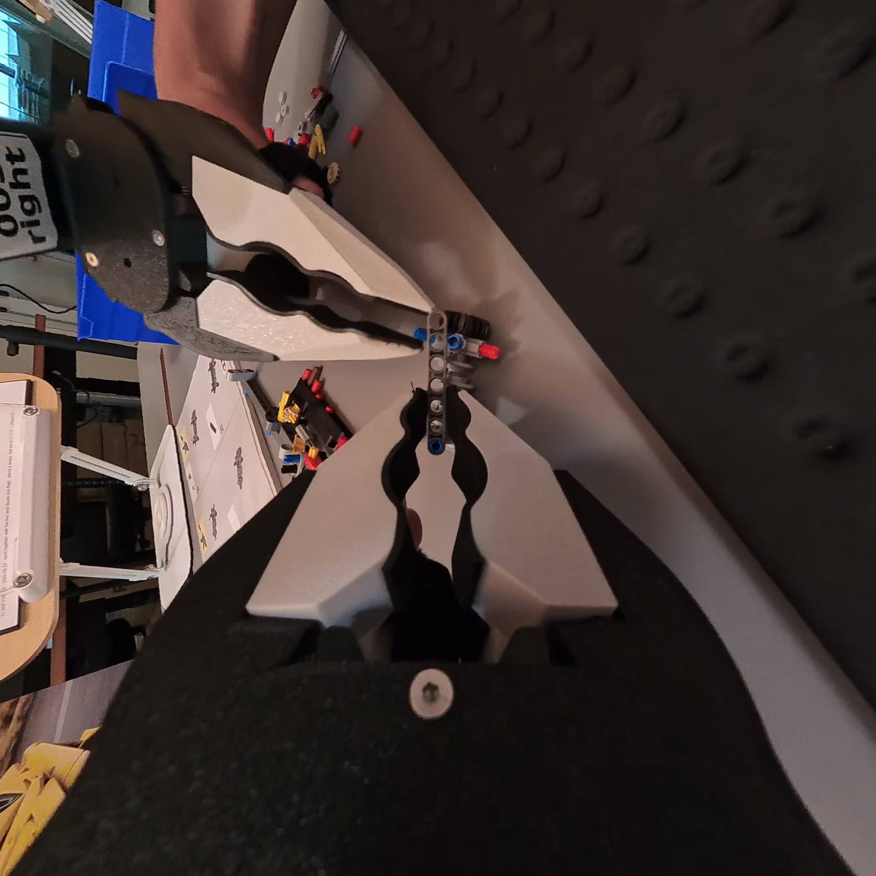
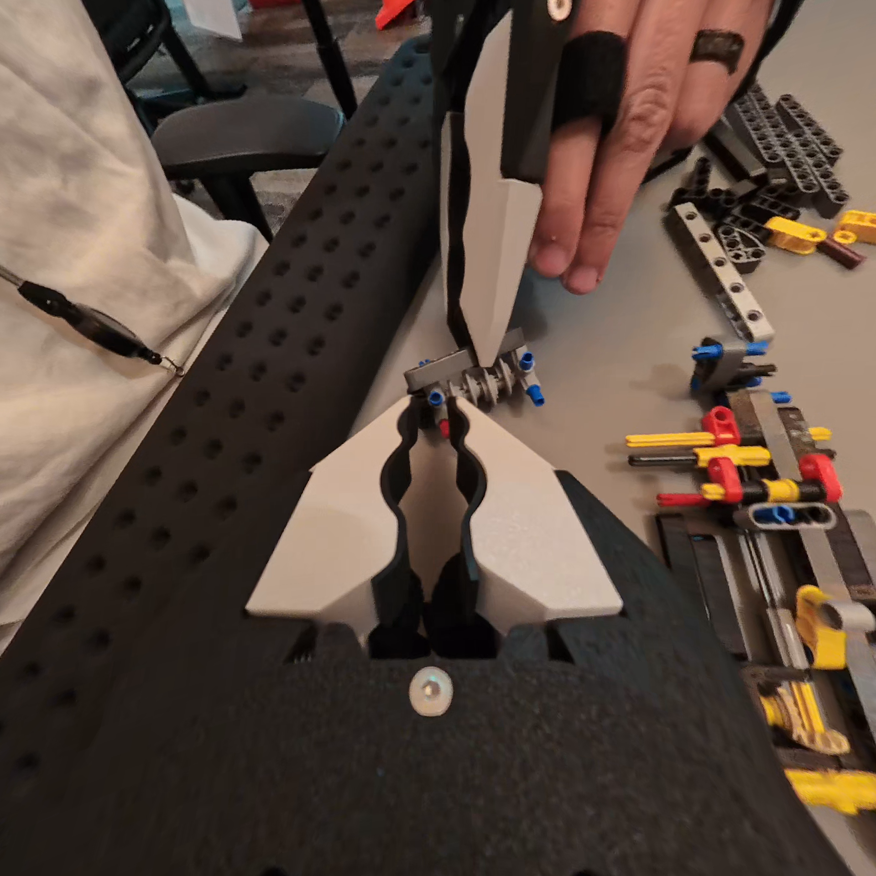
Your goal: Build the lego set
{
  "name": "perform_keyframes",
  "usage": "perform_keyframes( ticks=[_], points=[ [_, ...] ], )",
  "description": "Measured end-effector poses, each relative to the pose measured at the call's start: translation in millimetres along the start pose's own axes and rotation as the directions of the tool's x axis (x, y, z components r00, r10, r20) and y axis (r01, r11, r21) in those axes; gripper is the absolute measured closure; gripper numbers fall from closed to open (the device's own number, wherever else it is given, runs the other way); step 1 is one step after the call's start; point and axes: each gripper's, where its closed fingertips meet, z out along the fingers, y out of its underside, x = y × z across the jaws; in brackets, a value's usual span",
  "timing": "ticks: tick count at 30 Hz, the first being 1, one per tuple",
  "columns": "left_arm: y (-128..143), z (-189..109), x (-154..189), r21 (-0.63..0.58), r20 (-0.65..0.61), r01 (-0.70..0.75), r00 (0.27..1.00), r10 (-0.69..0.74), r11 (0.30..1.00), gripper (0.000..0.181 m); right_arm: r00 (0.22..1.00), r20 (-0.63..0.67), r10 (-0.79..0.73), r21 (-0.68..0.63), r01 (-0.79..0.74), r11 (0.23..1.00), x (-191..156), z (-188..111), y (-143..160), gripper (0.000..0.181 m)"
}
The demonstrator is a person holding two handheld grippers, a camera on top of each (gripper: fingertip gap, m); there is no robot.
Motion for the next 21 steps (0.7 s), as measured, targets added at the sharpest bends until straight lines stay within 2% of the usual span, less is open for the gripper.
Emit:
perform_keyframes(
  ticks=[4, 8, 17, 21],
  points=[
    [0, 0, 0, -0.001, 0.000, 0.001, 1.000, -0.001, 1.000, 0.175, 1.000, 0.005, -0.026, -0.002, 0.026, 1.000, -1, 6, -2, 0.178],
    [-1, -1, 1, 0.014, -0.009, 0.024, 1.000, -0.024, 1.000, 0.175, 0.999, 0.030, 0.020, -0.015, -0.019, 1.000, -1, 6, 2, 0.179],
    [-2, -9, 1, 0.050, -0.115, -0.007, 0.993, 0.012, 0.999, 0.175, 0.997, 0.054, 0.061, -0.062, -0.058, 0.996, 1, 9, 8, 0.180],
    [-5, -11, -2, 0.086, -0.145, 0.056, 0.989, -0.043, 0.995, 0.175, 0.995, 0.053, 0.081, -0.066, -0.077, 0.995, 2, 8, 9, 0.180]
  ],
)
